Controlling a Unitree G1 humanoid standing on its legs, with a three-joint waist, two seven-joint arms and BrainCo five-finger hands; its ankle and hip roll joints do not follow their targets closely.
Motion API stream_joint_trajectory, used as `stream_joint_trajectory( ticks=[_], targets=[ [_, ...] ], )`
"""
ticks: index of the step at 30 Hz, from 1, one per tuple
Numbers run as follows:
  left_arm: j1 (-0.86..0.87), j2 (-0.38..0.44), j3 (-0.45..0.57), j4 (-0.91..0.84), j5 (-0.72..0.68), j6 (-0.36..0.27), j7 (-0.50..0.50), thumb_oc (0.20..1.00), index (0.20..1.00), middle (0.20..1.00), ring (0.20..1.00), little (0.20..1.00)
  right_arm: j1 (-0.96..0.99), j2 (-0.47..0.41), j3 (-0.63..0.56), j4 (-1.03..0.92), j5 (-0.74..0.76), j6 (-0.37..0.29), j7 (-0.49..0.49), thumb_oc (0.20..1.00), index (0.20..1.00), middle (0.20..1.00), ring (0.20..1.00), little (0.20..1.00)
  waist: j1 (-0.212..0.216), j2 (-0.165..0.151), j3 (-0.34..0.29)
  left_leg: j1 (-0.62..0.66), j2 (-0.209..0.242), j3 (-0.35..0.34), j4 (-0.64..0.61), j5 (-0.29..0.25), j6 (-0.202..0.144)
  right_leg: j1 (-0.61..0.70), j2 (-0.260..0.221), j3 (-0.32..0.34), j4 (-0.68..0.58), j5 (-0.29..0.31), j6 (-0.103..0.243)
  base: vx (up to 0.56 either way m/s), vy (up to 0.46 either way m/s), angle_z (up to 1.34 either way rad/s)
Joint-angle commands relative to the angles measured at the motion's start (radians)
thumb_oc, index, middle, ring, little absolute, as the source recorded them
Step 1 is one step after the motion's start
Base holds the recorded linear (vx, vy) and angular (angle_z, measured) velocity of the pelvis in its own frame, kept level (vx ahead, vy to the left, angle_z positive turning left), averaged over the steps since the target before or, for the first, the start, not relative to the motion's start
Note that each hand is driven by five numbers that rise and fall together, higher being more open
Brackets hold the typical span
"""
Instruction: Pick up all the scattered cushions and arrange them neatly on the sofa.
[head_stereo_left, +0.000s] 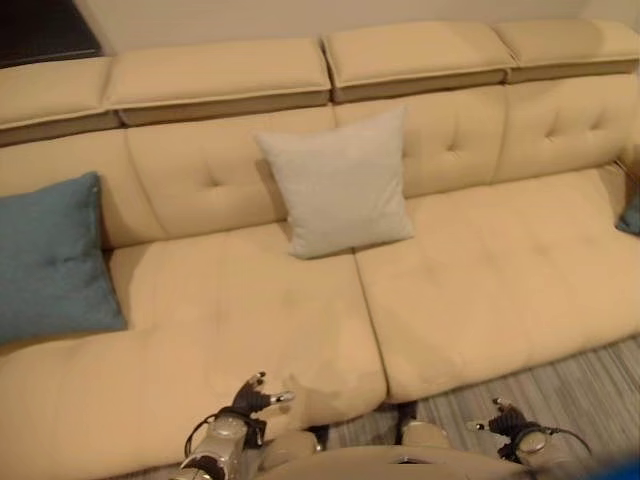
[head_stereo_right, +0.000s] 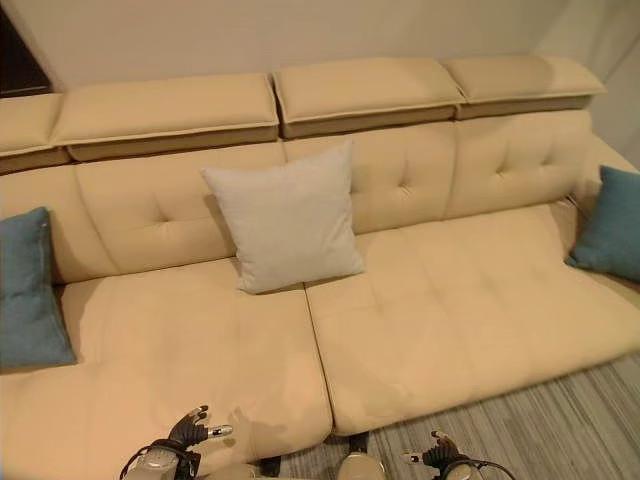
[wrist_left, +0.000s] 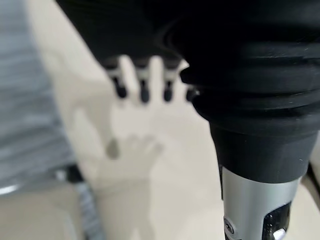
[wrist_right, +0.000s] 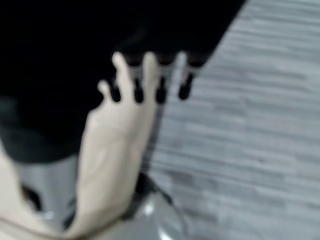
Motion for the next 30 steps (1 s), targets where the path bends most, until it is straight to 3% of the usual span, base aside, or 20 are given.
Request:
stream_joint_trajectory(
  ticks=[1, 2, 3, 4, 5, 6, 8, 10, 16, 19, 23, 26, 30],
  targets=[
    [-0.002, 0.028, 0.034, -0.019, 0.03, -0.003, 0.017, 1.0, 1.0, 1.0, 1.0, 1.0, -0.06, -0.054, 0.034, -0.02, -0.018, 0.006, -0.02, 1.0, 1.0, 1.0, 1.0, 1.0, 0.047, 0.032, 0.051, 0.048, 0.041, -0.046, 0.057, -0.123, -0.066, -0.016, 0.045, -0.128, 0.086, -0.048, 0.036, -0.27, 0.079, -0.91],
    [-0.002, 0.028, 0.034, -0.019, 0.03, -0.003, 0.017, 1.0, 1.0, 1.0, 1.0, 1.0, -0.06, -0.053, 0.034, -0.02, -0.018, 0.006, -0.02, 1.0, 1.0, 1.0, 1.0, 1.0, 0.046, 0.03, 0.049, 0.044, 0.038, -0.047, 0.056, -0.12, -0.065, -0.02, 0.042, -0.128, 0.087, -0.047, 0.036, -0.31, 0.106, -0.89],
    [0.005, 0.037, 0.04, -0.012, 0.034, 0.006, 0.016, 1.0, 1.0, 1.0, 1.0, 1.0, -0.061, -0.055, 0.047, -0.018, -0.02, 0.001, -0.021, 1.0, 1.0, 1.0, 1.0, 1.0, 0.062, 0.035, 0.05, 0.044, 0.05, -0.015, 0.042, -0.1, -0.051, -0.002, 0.063, -0.172, 0.214, -0.102, 0.011, -0.26, 0.08, -0.7],
    [0.009, 0.041, 0.042, -0.009, 0.035, 0.008, 0.016, 1.0, 1.0, 1.0, 1.0, 1.0, -0.062, -0.055, 0.049, -0.018, -0.019, 0.0, -0.02, 1.0, 1.0, 1.0, 1.0, 1.0, 0.065, 0.036, 0.046, 0.047, 0.056, -0.002, 0.035, -0.091, -0.046, 0.011, 0.075, -0.175, 0.25, -0.127, 0.004, -0.26, 0.079, -0.77],
    [0.008, 0.041, 0.042, -0.009, 0.035, 0.008, 0.016, 1.0, 1.0, 1.0, 1.0, 1.0, -0.062, -0.055, 0.049, -0.018, -0.019, 0.001, -0.02, 1.0, 1.0, 1.0, 1.0, 1.0, 0.064, 0.034, 0.044, 0.044, 0.055, -0.002, 0.034, -0.088, -0.046, 0.009, 0.074, -0.175, 0.249, -0.126, 0.004, -0.2, -0.005, -0.99],
    [0.013, 0.046, 0.048, 0.006, 0.04, 0.016, 0.015, 1.0, 1.0, 1.0, 1.0, 1.0, -0.068, -0.052, 0.048, -0.014, -0.011, 0.001, -0.023, 1.0, 1.0, 1.0, 1.0, 1.0, 0.079, 0.032, 0.028, 0.04, 0.067, 0.029, 0.022, -0.072, -0.04, 0.056, 0.101, -0.193, 0.291, -0.18, -0.006, -0.13, -0.018, -1.07],
    [0.015, 0.048, 0.051, 0.013, 0.042, 0.02, 0.014, 1.0, 1.0, 1.0, 1.0, 1.0, -0.073, -0.05, 0.05, -0.014, -0.01, 0.0, -0.026, 1.0, 1.0, 1.0, 1.0, 1.0, 0.093, 0.03, 0.023, 0.036, 0.073, 0.048, 0.023, -0.07, -0.038, 0.081, 0.107, -0.207, 0.311, -0.205, -0.01, -0.18, -0.061, -0.81],
    [0.015, 0.052, 0.053, 0.025, 0.044, 0.022, 0.017, 1.0, 1.0, 1.0, 1.0, 1.0, -0.079, -0.045, 0.054, -0.023, 0.002, 0.0, -0.034, 1.0, 1.0, 1.0, 1.0, 1.0, 0.136, 0.006, 0.006, -0.006, 0.077, 0.105, 0.037, -0.053, -0.049, 0.174, 0.129, -0.212, 0.224, -0.223, -0.004, -0.26, -0.172, -0.63],
    [-0.004, 0.026, 0.048, 0.029, 0.026, 0.019, 0.028, 1.0, 1.0, 1.0, 1.0, 1.0, -0.087, -0.053, 0.05, -0.028, 0.035, 0.001, -0.049, 1.0, 1.0, 1.0, 1.0, 1.0, 0.11, 0.001, 0.006, -0.059, 0.103, 0.121, 0.095, -0.029, -0.088, 0.199, 0.168, -0.154, 0.063, -0.207, -0.018, -0.1, -0.151, -0.59],
    [-0.023, 0.007, 0.033, 0.026, 0.007, 0.021, 0.031, 1.0, 1.0, 1.0, 1.0, 1.0, -0.086, -0.062, 0.04, -0.012, 0.055, 0.007, -0.061, 1.0, 1.0, 1.0, 1.0, 1.0, 0.11, 0.008, 0.033, -0.07, 0.082, 0.011, 0.139, -0.037, -0.115, 0.207, 0.175, -0.117, 0.038, -0.184, -0.032, -0.15, -0.025, -0.01],
    [-0.04, -0.004, 0.019, 0.018, -0.005, 0.018, 0.029, 1.0, 1.0, 1.0, 1.0, 1.0, -0.084, -0.063, 0.034, -0.004, 0.063, 0.006, -0.059, 1.0, 1.0, 1.0, 1.0, 1.0, 0.103, 0.009, 0.03, -0.028, 0.044, -0.122, 0.185, -0.081, -0.115, 0.174, 0.166, -0.062, 0.054, -0.156, -0.029, -0.12, 0.085, -0.66],
    [-0.05, -0.021, 0.006, 0.015, 0.001, 0.02, 0.028, 1.0, 1.0, 1.0, 1.0, 1.0, -0.084, -0.068, 0.021, -0.004, 0.064, 0.011, -0.06, 1.0, 1.0, 1.0, 1.0, 1.0, 0.071, 0.032, 0.017, 0.03, 0.048, -0.134, 0.1, -0.112, -0.098, 0.134, 0.163, -0.025, 0.055, -0.131, -0.012, -0.12, 0.17, -0.68],
    [-0.069, -0.017, -0.01, 0.007, 0.019, 0.017, 0.033, 1.0, 1.0, 1.0, 1.0, 1.0, -0.094, -0.068, 0.004, -0.005, 0.071, 0.018, -0.069, 1.0, 1.0, 1.0, 1.0, 1.0, 0.049, 0.031, 0.032, 0.029, 0.019, -0.144, 0.053, -0.096, -0.076, 0.057, 0.133, 0.001, 0.068, -0.066, 0.02, -0.18, 0.173, -0.51]
  ],
)
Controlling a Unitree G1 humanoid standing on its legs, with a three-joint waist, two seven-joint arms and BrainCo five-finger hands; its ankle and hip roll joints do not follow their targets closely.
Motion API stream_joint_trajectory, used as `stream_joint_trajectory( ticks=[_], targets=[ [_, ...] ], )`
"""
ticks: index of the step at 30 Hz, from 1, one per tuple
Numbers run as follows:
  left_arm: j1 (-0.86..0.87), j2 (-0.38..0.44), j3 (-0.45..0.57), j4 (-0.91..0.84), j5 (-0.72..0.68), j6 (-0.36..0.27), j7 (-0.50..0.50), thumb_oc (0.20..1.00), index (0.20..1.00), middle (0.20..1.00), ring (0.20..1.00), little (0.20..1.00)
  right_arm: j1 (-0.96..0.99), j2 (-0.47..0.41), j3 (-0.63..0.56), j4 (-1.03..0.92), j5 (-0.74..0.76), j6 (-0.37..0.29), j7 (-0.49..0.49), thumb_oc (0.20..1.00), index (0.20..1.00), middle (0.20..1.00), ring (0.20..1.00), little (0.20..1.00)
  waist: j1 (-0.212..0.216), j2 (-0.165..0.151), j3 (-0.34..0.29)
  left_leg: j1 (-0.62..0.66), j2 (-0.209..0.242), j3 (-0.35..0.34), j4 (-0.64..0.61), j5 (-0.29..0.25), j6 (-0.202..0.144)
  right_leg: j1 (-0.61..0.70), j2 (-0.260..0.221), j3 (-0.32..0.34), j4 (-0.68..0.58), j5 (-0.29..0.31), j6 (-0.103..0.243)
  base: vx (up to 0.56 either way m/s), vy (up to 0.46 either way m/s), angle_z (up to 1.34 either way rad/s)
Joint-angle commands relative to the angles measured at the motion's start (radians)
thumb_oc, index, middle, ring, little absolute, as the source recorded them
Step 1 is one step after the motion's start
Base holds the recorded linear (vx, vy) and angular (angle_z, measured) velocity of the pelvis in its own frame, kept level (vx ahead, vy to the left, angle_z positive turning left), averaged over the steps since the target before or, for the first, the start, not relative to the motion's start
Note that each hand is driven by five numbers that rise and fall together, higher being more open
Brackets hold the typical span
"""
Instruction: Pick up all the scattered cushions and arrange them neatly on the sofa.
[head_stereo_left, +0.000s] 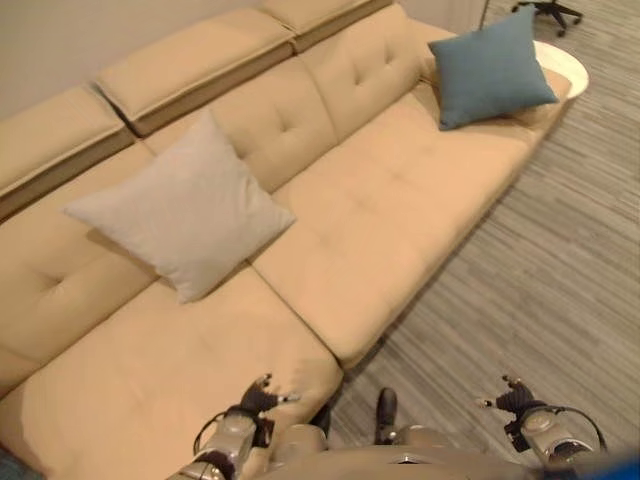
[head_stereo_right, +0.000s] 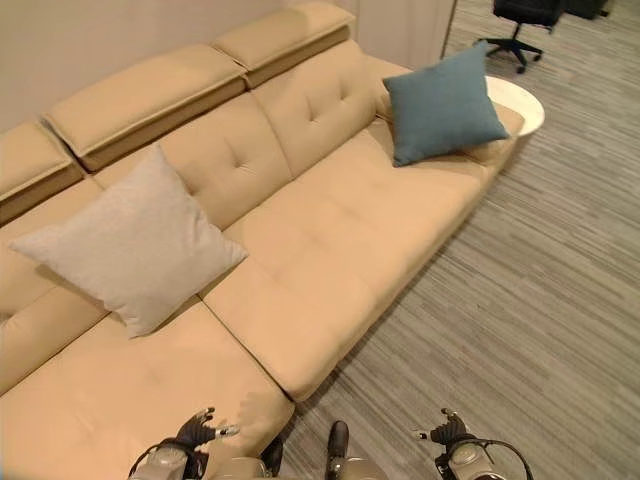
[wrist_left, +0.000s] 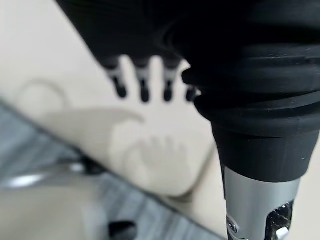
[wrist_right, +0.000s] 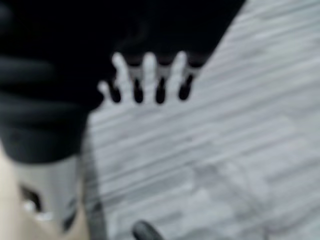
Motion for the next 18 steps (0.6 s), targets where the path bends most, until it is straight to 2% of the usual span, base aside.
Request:
stream_joint_trajectory(
  ticks=[1, 2, 3, 4, 5, 6, 8, 9, 12, 15, 17, 18],
  targets=[
    [0.004, 0.043, 0.001, -0.017, -0.002, -0.013, 0.022, 1.0, 1.0, 1.0, 1.0, 1.0, -0.025, 0.003, 0.002, 0.018, 0.012, 0.001, -0.027, 1.0, 1.0, 1.0, 1.0, 1.0, 0.043, -0.048, 0.012, -0.01, -0.071, 0.019, 0.069, -0.09, 0.009, -0.036, -0.146, -0.024, 0.062, 0.022, 0.199, -0.29, 0.164, -0.77],
    [-0.001, 0.049, 0.002, -0.015, -0.003, -0.012, 0.024, 1.0, 1.0, 1.0, 1.0, 1.0, -0.028, 0.007, 0.006, 0.02, 0.002, 0.004, -0.029, 1.0, 1.0, 1.0, 1.0, 1.0, 0.047, -0.047, 0.02, -0.016, -0.066, 0.033, 0.067, -0.082, 0.012, -0.052, -0.154, -0.045, 0.075, 0.025, 0.2, -0.31, 0.118, -0.72],
    [-0.004, 0.057, 0.005, -0.013, -0.005, -0.011, 0.027, 1.0, 1.0, 1.0, 1.0, 1.0, -0.03, 0.011, 0.01, 0.024, -0.008, 0.004, -0.033, 1.0, 1.0, 1.0, 1.0, 1.0, 0.059, -0.045, 0.029, -0.024, -0.059, 0.052, 0.068, -0.075, 0.014, -0.06, -0.166, -0.094, 0.095, 0.017, 0.198, -0.18, 0.045, -0.45],
    [-0.004, 0.057, 0.004, -0.013, -0.005, -0.011, 0.027, 1.0, 1.0, 1.0, 1.0, 1.0, -0.03, 0.011, 0.01, 0.024, -0.008, 0.004, -0.033, 1.0, 1.0, 1.0, 1.0, 1.0, 0.06, -0.045, 0.029, -0.023, -0.059, 0.053, 0.069, -0.076, 0.014, -0.06, -0.166, -0.093, 0.097, 0.016, 0.198, -0.24, 0.085, -1.4],
    [0.004, 0.067, 0.015, -0.005, 0.0, -0.006, 0.025, 1.0, 1.0, 1.0, 1.0, 1.0, -0.023, 0.014, 0.022, 0.031, -0.022, 0.0, -0.034, 1.0, 1.0, 1.0, 1.0, 1.0, 0.087, -0.038, 0.033, -0.033, -0.04, 0.104, 0.052, -0.054, 0.02, -0.044, -0.189, -0.233, 0.151, -0.025, 0.181, -0.2, 0.083, -1.5],
    [0.013, 0.069, 0.027, -0.003, -0.001, -0.002, 0.024, 1.0, 1.0, 1.0, 1.0, 1.0, -0.019, 0.017, 0.028, 0.031, -0.025, 0.0, -0.032, 1.0, 1.0, 1.0, 1.0, 1.0, 0.095, -0.036, 0.034, -0.026, -0.033, 0.121, 0.04, -0.044, 0.027, -0.036, -0.183, -0.259, 0.202, -0.047, 0.169, -0.24, 0.087, -1.52],
    [0.02, 0.072, 0.036, 0.0, -0.002, -0.001, 0.025, 1.0, 1.0, 1.0, 1.0, 1.0, -0.017, 0.019, 0.031, 0.03, -0.027, -0.001, -0.034, 1.0, 1.0, 1.0, 1.0, 1.0, 0.1, -0.037, 0.031, -0.022, -0.031, 0.134, 0.03, -0.035, 0.031, -0.023, -0.176, -0.266, 0.224, -0.065, 0.166, -0.1, -0.001, -0.92],
    [0.028, 0.079, 0.048, 0.011, 0.0, -0.001, 0.027, 1.0, 1.0, 1.0, 1.0, 1.0, -0.015, 0.022, 0.032, 0.027, -0.029, -0.003, -0.04, 1.0, 1.0, 1.0, 1.0, 1.0, 0.112, -0.044, 0.02, -0.024, -0.027, 0.179, 0.016, -0.02, 0.033, 0.014, -0.158, -0.285, 0.251, -0.102, 0.163, -0.14, -0.047, -0.88],
    [0.038, 0.076, 0.053, 0.017, 0.001, -0.001, 0.03, 1.0, 1.0, 1.0, 1.0, 1.0, -0.019, 0.03, 0.043, 0.031, -0.043, 0.003, -0.055, 1.0, 1.0, 1.0, 1.0, 1.0, 0.149, -0.058, 0.004, -0.026, -0.021, 0.244, 0.005, -0.017, 0.02, 0.07, -0.152, -0.346, 0.181, -0.113, 0.162, -0.06, -0.112, -0.7],
    [0.036, 0.064, 0.059, 0.019, -0.015, -0.007, 0.039, 1.0, 1.0, 1.0, 1.0, 1.0, -0.025, 0.036, 0.045, 0.037, -0.043, 0.003, -0.078, 1.0, 1.0, 1.0, 1.0, 1.0, 0.146, -0.059, -0.001, -0.021, -0.002, 0.26, 0.025, -0.024, 0.007, 0.081, -0.134, -0.326, 0.119, -0.099, 0.166, 0.07, -0.187, -0.94],
    [0.035, 0.059, 0.055, 0.02, -0.018, -0.008, 0.042, 1.0, 1.0, 1.0, 1.0, 1.0, -0.024, 0.038, 0.045, 0.037, -0.04, 0.002, -0.08, 1.0, 1.0, 1.0, 1.0, 1.0, 0.139, -0.06, 0.0, -0.017, 0.005, 0.265, 0.039, -0.031, 0.002, 0.09, -0.127, -0.312, 0.094, -0.093, 0.163, 0.07, -0.159, -0.13],
    [0.034, 0.049, 0.046, 0.017, -0.022, -0.009, 0.045, 1.0, 1.0, 1.0, 1.0, 1.0, -0.02, 0.042, 0.042, 0.034, -0.034, 0.0, -0.09, 1.0, 1.0, 1.0, 1.0, 1.0, 0.126, -0.06, 0.008, -0.027, 0.015, 0.265, 0.102, -0.051, -0.009, 0.103, -0.118, -0.297, 0.062, -0.087, 0.153, 0.07, -0.17, -0.26]
  ],
)
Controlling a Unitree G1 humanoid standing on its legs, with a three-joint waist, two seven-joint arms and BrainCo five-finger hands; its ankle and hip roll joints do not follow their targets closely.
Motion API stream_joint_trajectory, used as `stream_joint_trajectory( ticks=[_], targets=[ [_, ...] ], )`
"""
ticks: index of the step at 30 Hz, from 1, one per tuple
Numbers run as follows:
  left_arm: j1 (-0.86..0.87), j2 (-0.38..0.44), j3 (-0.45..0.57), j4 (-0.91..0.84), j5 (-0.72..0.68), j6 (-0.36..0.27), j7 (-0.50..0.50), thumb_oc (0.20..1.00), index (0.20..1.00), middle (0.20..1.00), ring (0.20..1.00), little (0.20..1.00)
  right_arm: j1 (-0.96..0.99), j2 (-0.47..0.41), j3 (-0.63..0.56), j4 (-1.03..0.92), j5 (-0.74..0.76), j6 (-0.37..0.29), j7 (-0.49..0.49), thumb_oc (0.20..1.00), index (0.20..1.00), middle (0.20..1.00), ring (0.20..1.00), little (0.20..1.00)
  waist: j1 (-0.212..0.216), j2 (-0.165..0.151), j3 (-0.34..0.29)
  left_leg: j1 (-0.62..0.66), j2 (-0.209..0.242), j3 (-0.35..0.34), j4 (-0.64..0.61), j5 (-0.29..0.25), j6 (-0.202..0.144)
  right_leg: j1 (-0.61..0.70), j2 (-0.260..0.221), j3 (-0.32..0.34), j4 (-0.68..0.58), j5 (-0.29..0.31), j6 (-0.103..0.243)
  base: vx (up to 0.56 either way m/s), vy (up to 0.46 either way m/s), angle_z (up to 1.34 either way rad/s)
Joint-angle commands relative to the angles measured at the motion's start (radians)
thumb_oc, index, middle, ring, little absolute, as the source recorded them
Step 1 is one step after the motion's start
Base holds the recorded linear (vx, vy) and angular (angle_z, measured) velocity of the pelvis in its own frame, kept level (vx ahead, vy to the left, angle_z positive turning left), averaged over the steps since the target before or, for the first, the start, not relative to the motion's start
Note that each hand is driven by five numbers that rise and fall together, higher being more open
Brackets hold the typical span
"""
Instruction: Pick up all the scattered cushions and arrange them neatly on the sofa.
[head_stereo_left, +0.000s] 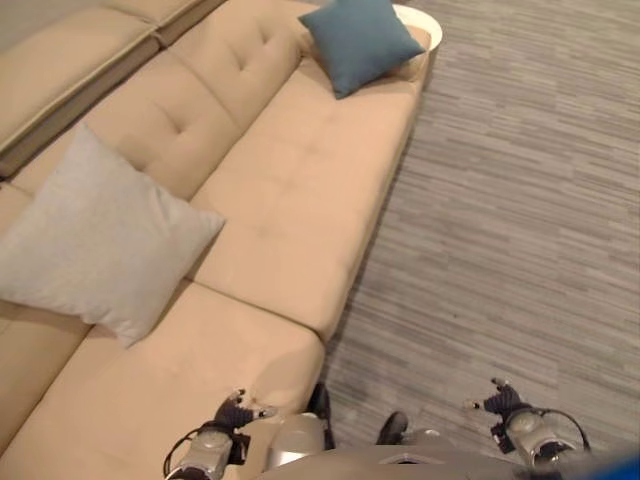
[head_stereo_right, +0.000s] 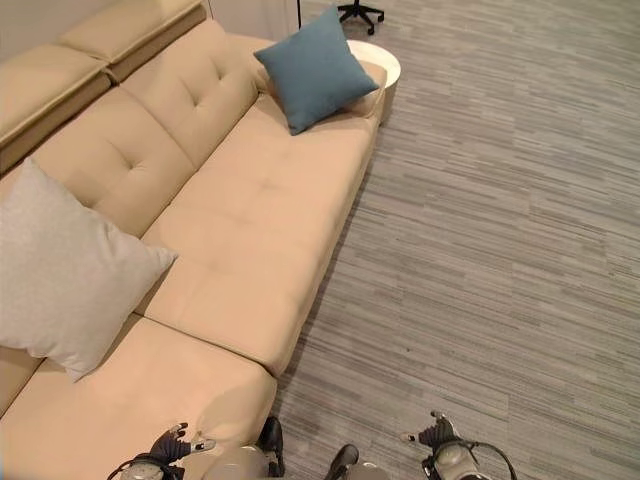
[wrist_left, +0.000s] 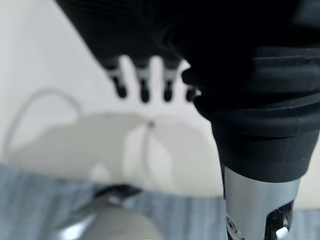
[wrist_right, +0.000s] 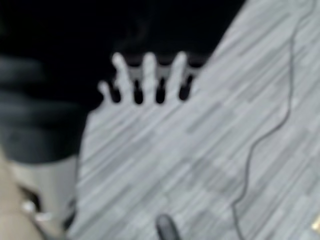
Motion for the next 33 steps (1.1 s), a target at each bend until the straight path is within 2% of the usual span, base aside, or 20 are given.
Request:
stream_joint_trajectory(
  ticks=[1, 3, 4, 6, 8, 9, 10, 12, 16, 18, 19, 20, 21, 22, 23, 24, 26, 27, 30, 33],
  targets=[
    [-0.072, -0.038, -0.006, 0.024, -0.022, -0.023, 0.022, 1.0, 1.0, 1.0, 1.0, 1.0, -0.045, -0.025, 0.013, 0.005, -0.006, -0.005, -0.041, 1.0, 1.0, 1.0, 1.0, 1.0, -0.004, -0.019, 0.021, -0.025, -0.033, -0.138, 0.147, -0.096, -0.034, 0.043, -0.009, 0.051, -0.171, 0.166, 0.103, 0.09, -0.23, -0.27],
    [-0.075, -0.045, -0.01, 0.023, -0.021, -0.023, 0.022, 1.0, 1.0, 1.0, 1.0, 1.0, -0.042, -0.025, 0.013, 0.007, -0.003, -0.007, -0.043, 1.0, 1.0, 1.0, 1.0, 1.0, -0.007, -0.023, 0.031, -0.051, -0.022, -0.134, 0.228, -0.114, -0.04, 0.056, -0.004, 0.058, -0.185, 0.16, 0.095, 0.05, -0.141, -0.2],
    [-0.081, -0.057, -0.013, 0.02, -0.039, -0.023, 0.029, 1.0, 1.0, 1.0, 1.0, 1.0, -0.039, -0.021, 0.016, 0.012, 0.001, -0.005, -0.053, 1.0, 1.0, 1.0, 1.0, 1.0, -0.005, -0.028, 0.05, -0.1, -0.006, -0.147, 0.354, -0.092, -0.052, 0.082, 0.007, 0.073, -0.207, 0.156, 0.078, 0.09, -0.137, -0.28],
    [-0.089, -0.06, -0.017, 0.016, -0.052, -0.024, 0.036, 1.0, 1.0, 1.0, 1.0, 1.0, -0.04, -0.018, 0.012, 0.013, 0.009, -0.002, -0.056, 1.0, 1.0, 1.0, 1.0, 1.0, 0.0, -0.029, 0.06, -0.129, -0.015, -0.169, 0.382, -0.077, -0.05, 0.093, 0.015, 0.085, -0.22, 0.155, 0.074, 0.09, -0.101, -0.39],
    [-0.094, -0.064, -0.026, 0.017, -0.069, -0.025, 0.042, 1.0, 1.0, 1.0, 1.0, 1.0, -0.031, -0.007, 0.006, 0.018, 0.032, -0.002, -0.068, 1.0, 1.0, 1.0, 1.0, 1.0, 0.013, -0.048, 0.063, -0.208, -0.065, -0.201, 0.339, -0.091, -0.036, 0.118, 0.026, 0.115, -0.248, 0.153, 0.081, 0.18, -0.079, -0.24],
    [-0.094, -0.064, -0.026, 0.017, -0.069, -0.025, 0.042, 1.0, 1.0, 1.0, 1.0, 1.0, -0.031, -0.006, 0.006, 0.018, 0.032, -0.002, -0.068, 1.0, 1.0, 1.0, 1.0, 1.0, 0.013, -0.048, 0.063, -0.208, -0.065, -0.201, 0.339, -0.091, -0.036, 0.118, 0.025, 0.116, -0.248, 0.153, 0.081, 0.26, -0.074, -0.13],
    [-0.093, -0.062, -0.026, 0.02, -0.065, -0.023, 0.045, 1.0, 1.0, 1.0, 1.0, 1.0, -0.026, -0.004, 0.001, 0.021, 0.04, -0.001, -0.075, 1.0, 1.0, 1.0, 1.0, 1.0, 0.023, -0.05, 0.054, -0.247, -0.092, -0.208, 0.272, -0.046, -0.028, 0.131, 0.048, 0.14, -0.255, 0.144, 0.085, 0.22, -0.034, -0.19],
    [-0.086, -0.06, -0.026, 0.035, -0.056, -0.019, 0.043, 1.0, 1.0, 1.0, 1.0, 1.0, -0.017, -0.001, 0.0, 0.031, 0.042, 0.002, -0.079, 1.0, 1.0, 1.0, 1.0, 1.0, 0.041, -0.044, 0.053, -0.275, -0.097, -0.21, 0.197, 0.011, -0.038, 0.15, 0.083, 0.176, -0.256, 0.124, 0.083, 0.22, -0.024, -0.44],
    [-0.072, -0.04, -0.004, 0.039, -0.054, -0.016, 0.044, 1.0, 1.0, 1.0, 1.0, 1.0, -0.003, 0.022, 0.017, 0.029, 0.024, 0.001, -0.075, 1.0, 1.0, 1.0, 1.0, 1.0, 0.048, -0.069, 0.023, -0.208, -0.12, -0.245, 0.144, -0.009, -0.006, 0.148, 0.097, 0.209, -0.16, 0.088, 0.082, 0.31, 0.056, -0.83],
    [-0.07, -0.032, 0.002, 0.039, -0.051, -0.014, 0.044, 1.0, 1.0, 1.0, 1.0, 1.0, -0.008, 0.028, 0.02, 0.028, 0.018, 0.0, -0.072, 1.0, 1.0, 1.0, 1.0, 1.0, 0.053, -0.075, 0.018, -0.177, -0.119, -0.236, 0.132, -0.024, 0.003, 0.14, 0.095, 0.215, -0.116, 0.088, 0.093, 0.21, 0.075, -0.65],
    [-0.064, -0.019, 0.014, 0.033, -0.053, -0.012, 0.044, 1.0, 1.0, 1.0, 1.0, 1.0, -0.017, 0.033, 0.03, 0.022, 0.005, -0.001, -0.064, 1.0, 1.0, 1.0, 1.0, 1.0, 0.058, -0.081, 0.017, -0.132, -0.117, -0.223, 0.121, -0.05, 0.021, 0.095, 0.082, 0.227, 0.008, 0.117, 0.137, 0.15, 0.066, -0.68],
    [-0.064, -0.019, 0.014, 0.033, -0.053, -0.012, 0.044, 1.0, 1.0, 1.0, 1.0, 1.0, -0.017, 0.033, 0.03, 0.022, 0.005, -0.001, -0.064, 1.0, 1.0, 1.0, 1.0, 1.0, 0.057, -0.081, 0.013, -0.135, -0.117, -0.223, 0.12, -0.048, 0.021, 0.091, 0.083, 0.227, 0.007, 0.119, 0.136, 0.21, 0.102, -0.58],
    [-0.063, -0.013, 0.019, 0.023, -0.059, -0.014, 0.047, 1.0, 1.0, 1.0, 1.0, 1.0, -0.029, 0.033, 0.032, 0.009, 0.001, -0.001, -0.06, 1.0, 1.0, 1.0, 1.0, 1.0, 0.049, -0.077, 0.021, -0.109, -0.112, -0.223, 0.116, -0.06, 0.03, 0.035, 0.07, 0.234, 0.104, 0.164, 0.176, 0.11, 0.073, -0.69],
    [-0.065, -0.008, 0.023, 0.015, -0.062, -0.012, 0.049, 1.0, 1.0, 1.0, 1.0, 1.0, -0.038, 0.031, 0.033, -0.001, -0.007, 0.002, -0.056, 1.0, 1.0, 1.0, 1.0, 1.0, 0.039, -0.068, 0.025, -0.098, -0.109, -0.225, 0.118, -0.068, 0.037, -0.004, 0.061, 0.234, 0.181, 0.202, 0.21, 0.32, 0.186, -0.52],
    [-0.065, -0.003, 0.018, 0.004, -0.077, -0.016, 0.058, 1.0, 1.0, 1.0, 1.0, 1.0, -0.052, 0.034, 0.035, -0.027, -0.014, 0.004, -0.052, 1.0, 1.0, 1.0, 1.0, 1.0, 0.03, -0.029, 0.031, -0.049, -0.091, -0.218, 0.092, -0.086, 0.055, -0.085, 0.008, 0.162, 0.285, 0.244, 0.221, 0.26, 0.149, -0.36],
    [-0.065, -0.003, 0.018, 0.004, -0.077, -0.016, 0.058, 1.0, 1.0, 1.0, 1.0, 1.0, -0.052, 0.033, 0.035, -0.027, -0.014, 0.004, -0.052, 1.0, 1.0, 1.0, 1.0, 1.0, 0.029, -0.029, 0.032, -0.047, -0.093, -0.219, 0.091, -0.087, 0.055, -0.084, 0.006, 0.161, 0.288, 0.242, 0.221, 0.34, 0.151, -0.29],
    [-0.064, -0.01, 0.015, 0.002, -0.082, -0.017, 0.058, 1.0, 1.0, 1.0, 1.0, 1.0, -0.052, 0.034, 0.034, -0.039, -0.013, 0.004, -0.051, 1.0, 1.0, 1.0, 1.0, 1.0, 0.024, -0.011, 0.039, 0.008, -0.093, -0.23, 0.064, -0.108, 0.057, -0.093, -0.034, 0.111, 0.216, 0.175, 0.174, 0.38, 0.024, -0.19],
    [-0.068, -0.019, 0.013, 0.006, -0.079, -0.017, 0.053, 1.0, 1.0, 1.0, 1.0, 1.0, -0.06, 0.029, 0.032, -0.056, -0.007, 0.003, -0.053, 1.0, 1.0, 1.0, 1.0, 1.0, 0.015, -0.002, 0.039, 0.04, -0.1, -0.239, 0.06, -0.131, 0.055, -0.13, -0.051, 0.114, 0.104, 0.182, 0.146, 0.5, -0.058, -0.07],
    [-0.081, -0.035, 0.007, 0.021, -0.075, -0.021, 0.052, 1.0, 1.0, 1.0, 1.0, 1.0, -0.064, 0.026, 0.028, -0.062, -0.003, 0.01, -0.053, 1.0, 1.0, 1.0, 1.0, 1.0, -0.014, 0.006, 0.043, 0.096, -0.105, -0.275, 0.052, -0.17, 0.038, -0.179, -0.08, 0.187, -0.093, 0.253, 0.163, 0.44, -0.091, 0.06],
    [-0.08, -0.045, 0.007, 0.041, -0.074, -0.025, 0.062, 1.0, 1.0, 1.0, 1.0, 1.0, -0.052, 0.035, 0.031, -0.063, -0.004, 0.01, -0.056, 1.0, 1.0, 1.0, 1.0, 1.0, -0.037, -0.013, 0.033, 0.142, -0.123, -0.301, 0.066, -0.22, 0.028, -0.175, -0.094, 0.204, -0.115, 0.306, 0.176, 0.52, -0.128, 0.55]
  ],
)
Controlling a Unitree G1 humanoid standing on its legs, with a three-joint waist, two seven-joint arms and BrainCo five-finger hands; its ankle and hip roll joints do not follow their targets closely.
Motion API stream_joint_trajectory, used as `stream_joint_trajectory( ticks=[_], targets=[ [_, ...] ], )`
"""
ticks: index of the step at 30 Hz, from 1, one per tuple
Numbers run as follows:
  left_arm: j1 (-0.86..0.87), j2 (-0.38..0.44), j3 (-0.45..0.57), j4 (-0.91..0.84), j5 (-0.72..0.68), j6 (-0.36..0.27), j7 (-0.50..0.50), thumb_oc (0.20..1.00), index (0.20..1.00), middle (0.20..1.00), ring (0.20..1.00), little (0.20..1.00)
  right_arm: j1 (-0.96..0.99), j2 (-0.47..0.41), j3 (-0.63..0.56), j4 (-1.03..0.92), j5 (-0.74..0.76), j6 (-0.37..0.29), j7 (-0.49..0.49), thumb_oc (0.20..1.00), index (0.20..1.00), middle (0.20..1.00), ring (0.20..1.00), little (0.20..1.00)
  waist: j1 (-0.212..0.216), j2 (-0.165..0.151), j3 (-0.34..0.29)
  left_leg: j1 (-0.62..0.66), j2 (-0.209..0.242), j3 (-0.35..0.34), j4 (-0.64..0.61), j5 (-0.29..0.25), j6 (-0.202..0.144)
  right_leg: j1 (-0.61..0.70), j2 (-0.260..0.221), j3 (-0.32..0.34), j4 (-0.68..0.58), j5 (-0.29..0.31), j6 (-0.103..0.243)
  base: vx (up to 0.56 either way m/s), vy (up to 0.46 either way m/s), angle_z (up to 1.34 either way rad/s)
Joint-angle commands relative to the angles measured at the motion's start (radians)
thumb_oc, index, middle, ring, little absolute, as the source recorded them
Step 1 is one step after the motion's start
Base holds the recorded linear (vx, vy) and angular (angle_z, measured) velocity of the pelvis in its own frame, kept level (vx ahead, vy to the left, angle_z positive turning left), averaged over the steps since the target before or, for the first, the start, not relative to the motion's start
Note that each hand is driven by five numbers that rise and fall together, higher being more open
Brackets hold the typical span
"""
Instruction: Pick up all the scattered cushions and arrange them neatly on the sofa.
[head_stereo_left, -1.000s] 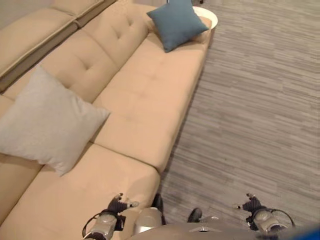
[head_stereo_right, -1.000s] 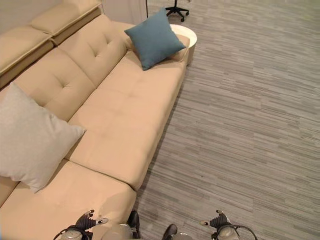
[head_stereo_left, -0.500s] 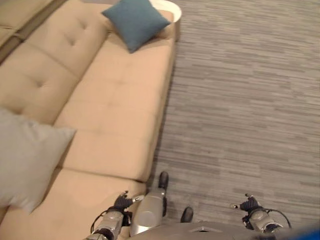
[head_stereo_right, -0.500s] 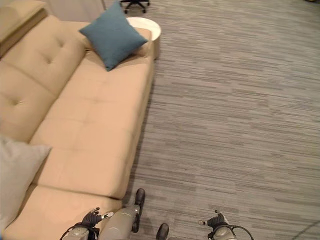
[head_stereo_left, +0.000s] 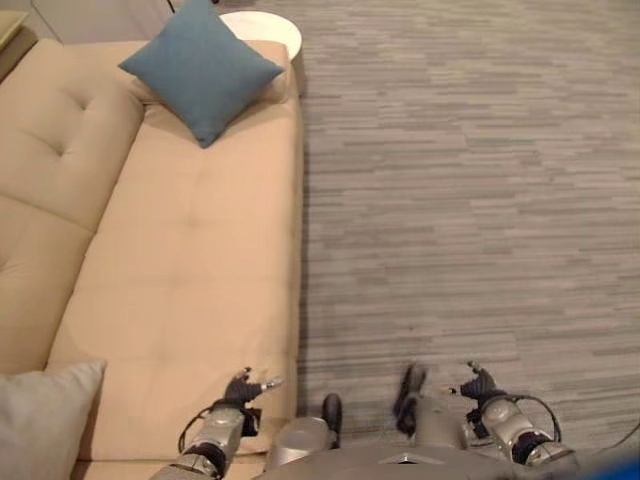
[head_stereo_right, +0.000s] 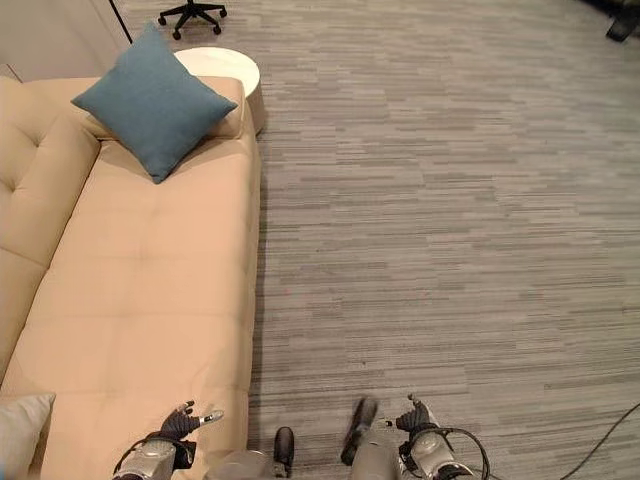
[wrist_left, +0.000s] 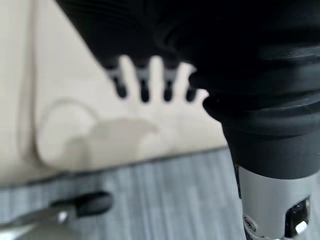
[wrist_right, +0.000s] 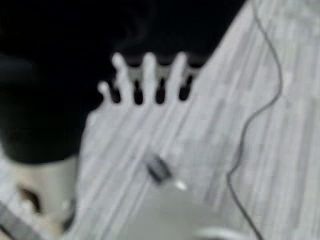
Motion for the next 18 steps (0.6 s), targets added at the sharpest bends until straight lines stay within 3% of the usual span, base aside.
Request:
stream_joint_trajectory(
  ticks=[1, 2, 3, 4, 5, 6, 7, 9, 11, 12, 14, 15, 18],
  targets=[
    [0.002, -0.012, 0.002, -0.002, 0.005, -0.024, 0.022, 1.0, 1.0, 1.0, 1.0, 1.0, 0.004, -0.031, -0.017, -0.009, 0.003, -0.003, -0.017, 1.0, 1.0, 1.0, 1.0, 1.0, -0.002, -0.019, -0.029, 0.023, 0.011, -0.083, 0.137, -0.127, -0.083, 0.105, 0.033, -0.003, 0.068, 0.073, 0.037, 0.57, -0.185, 0.7],
    [0.0, -0.015, 0.0, -0.004, 0.0, -0.024, 0.02, 1.0, 1.0, 1.0, 1.0, 1.0, 0.005, -0.024, -0.021, -0.011, 0.014, -0.007, -0.021, 1.0, 1.0, 1.0, 1.0, 1.0, -0.005, -0.018, -0.033, 0.003, 0.022, -0.086, 0.19, -0.094, -0.101, 0.121, 0.043, -0.008, 0.064, 0.062, 0.02, 0.42, -0.157, 0.88],
    [0.0, -0.015, 0.0, -0.004, 0.0, -0.024, 0.02, 1.0, 1.0, 1.0, 1.0, 1.0, 0.005, -0.024, -0.02, -0.011, 0.014, -0.007, -0.021, 1.0, 1.0, 1.0, 1.0, 1.0, -0.006, -0.019, -0.033, 0.003, 0.022, -0.086, 0.19, -0.094, -0.101, 0.12, 0.042, -0.009, 0.065, 0.062, 0.02, 0.19, -0.113, 0.66],
    [-0.003, -0.029, -0.008, -0.009, -0.014, -0.033, 0.036, 1.0, 1.0, 1.0, 1.0, 1.0, 0.032, 0.035, 0.012, -0.037, -0.01, -0.023, -0.048, 1.0, 1.0, 1.0, 1.0, 1.0, -0.01, -0.014, -0.029, -0.033, 0.036, -0.066, 0.28, -0.051, -0.12, 0.142, 0.053, -0.02, 0.056, 0.049, 0.005, 0.14, -0.2, 0.35],
    [-0.017, -0.028, -0.02, -0.046, -0.036, -0.041, 0.038, 1.0, 1.0, 1.0, 1.0, 1.0, 0.016, 0.037, 0.01, -0.052, 0.003, -0.012, -0.056, 1.0, 1.0, 1.0, 1.0, 1.0, 0.002, -0.031, 0.008, -0.19, 0.065, -0.024, 0.531, 0.052, -0.137, 0.194, 0.06, -0.033, 0.04, 0.03, -0.034, 0.13, -0.199, 0.01],
    [-0.018, -0.027, -0.02, -0.046, -0.036, -0.04, 0.038, 1.0, 1.0, 1.0, 1.0, 1.0, 0.016, 0.037, 0.01, -0.051, 0.003, -0.012, -0.056, 1.0, 1.0, 1.0, 1.0, 1.0, 0.0, -0.028, 0.004, -0.202, 0.069, -0.028, 0.546, 0.046, -0.137, 0.19, 0.063, -0.037, 0.041, 0.03, -0.035, 0.23, -0.333, 0.26],
    [-0.038, -0.017, -0.021, -0.078, -0.058, -0.045, 0.043, 1.0, 1.0, 1.0, 1.0, 1.0, 0.0, 0.02, 0.005, -0.056, 0.007, -0.009, -0.063, 1.0, 1.0, 1.0, 1.0, 1.0, 0.024, -0.045, 0.028, -0.288, 0.099, 0.022, 0.678, 0.049, -0.118, 0.236, 0.077, -0.055, 0.021, -0.004, -0.068, 0.26, -0.231, 0.2],
    [-0.043, -0.016, -0.023, -0.08, -0.063, -0.044, 0.044, 1.0, 1.0, 1.0, 1.0, 1.0, -0.004, 0.012, 0.001, -0.049, 0.009, -0.007, -0.062, 1.0, 1.0, 1.0, 1.0, 1.0, 0.03, -0.044, 0.033, -0.317, 0.11, 0.033, 0.689, 0.035, -0.11, 0.259, 0.087, -0.058, 0.01, -0.019, -0.073, 0.27, -0.175, 0.07],
    [-0.048, -0.015, -0.028, -0.075, -0.062, -0.041, 0.044, 1.0, 1.0, 1.0, 1.0, 1.0, -0.009, -0.003, -0.003, -0.041, 0.008, -0.005, -0.07, 1.0, 1.0, 1.0, 1.0, 1.0, 0.043, -0.048, 0.032, -0.378, 0.104, 0.055, 0.647, 0.013, -0.106, 0.3, 0.101, -0.067, -0.02, -0.04, -0.07, 0.3, -0.078, 0.23],
    [-0.042, -0.016, -0.038, -0.062, -0.042, -0.033, 0.042, 1.0, 1.0, 1.0, 1.0, 1.0, -0.015, -0.011, -0.001, -0.038, 0.005, -0.011, -0.084, 1.0, 1.0, 1.0, 1.0, 1.0, 0.055, -0.047, 0.021, -0.407, 0.095, 0.08, 0.5, 0.008, -0.1, 0.329, 0.121, -0.072, -0.05, -0.053, -0.055, 0.39, -0.019, 0.23],
    [-0.03, -0.017, -0.038, -0.055, -0.03, -0.027, 0.047, 1.0, 1.0, 1.0, 1.0, 1.0, -0.007, -0.014, 0.005, -0.034, 0.004, -0.014, -0.097, 1.0, 1.0, 1.0, 1.0, 1.0, 0.069, -0.029, 0.005, -0.41, 0.104, 0.116, 0.255, 0.135, -0.126, 0.375, 0.161, -0.086, -0.079, -0.081, -0.044, 0.48, 0.016, 0.34],
    [-0.03, -0.014, -0.032, -0.054, -0.037, -0.026, 0.049, 1.0, 1.0, 1.0, 1.0, 1.0, -0.008, -0.012, 0.006, -0.032, -0.001, -0.011, -0.102, 1.0, 1.0, 1.0, 1.0, 1.0, 0.078, -0.021, 0.0, -0.412, 0.102, 0.11, 0.177, 0.17, -0.136, 0.39, 0.177, -0.082, -0.082, -0.09, -0.043, 0.28, 0.036, 0.36],
    [-0.023, -0.008, -0.022, -0.034, -0.043, -0.027, 0.05, 1.0, 1.0, 1.0, 1.0, 1.0, -0.007, -0.005, 0.007, -0.027, -0.002, -0.011, -0.102, 1.0, 1.0, 1.0, 1.0, 1.0, 0.087, -0.03, 0.0, -0.423, 0.092, 0.103, 0.106, 0.206, -0.148, 0.419, 0.195, -0.079, -0.078, -0.109, -0.039, 0.29, 0.056, -0.01]
  ],
)
